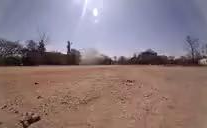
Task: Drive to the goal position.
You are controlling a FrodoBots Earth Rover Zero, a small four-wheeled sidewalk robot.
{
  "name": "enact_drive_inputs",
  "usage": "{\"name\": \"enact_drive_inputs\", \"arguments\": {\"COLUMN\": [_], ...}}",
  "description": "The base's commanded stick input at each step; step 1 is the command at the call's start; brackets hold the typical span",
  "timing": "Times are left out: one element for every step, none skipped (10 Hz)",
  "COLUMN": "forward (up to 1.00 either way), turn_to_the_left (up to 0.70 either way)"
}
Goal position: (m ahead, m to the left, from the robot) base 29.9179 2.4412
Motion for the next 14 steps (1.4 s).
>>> {"name": "enact_drive_inputs", "arguments": {"forward": [1.0,1.0,1.0,1.0,1.0,1.0,1.0,1.0,1.0,1.0,1.0,1.0,1.0,1.0], "turn_to_the_left": [0.0,0.0,0.0,0.0,0.0,0.0,0.0,0.0,0.0,0.0,0.0,0.0,0.0,0.0]}}
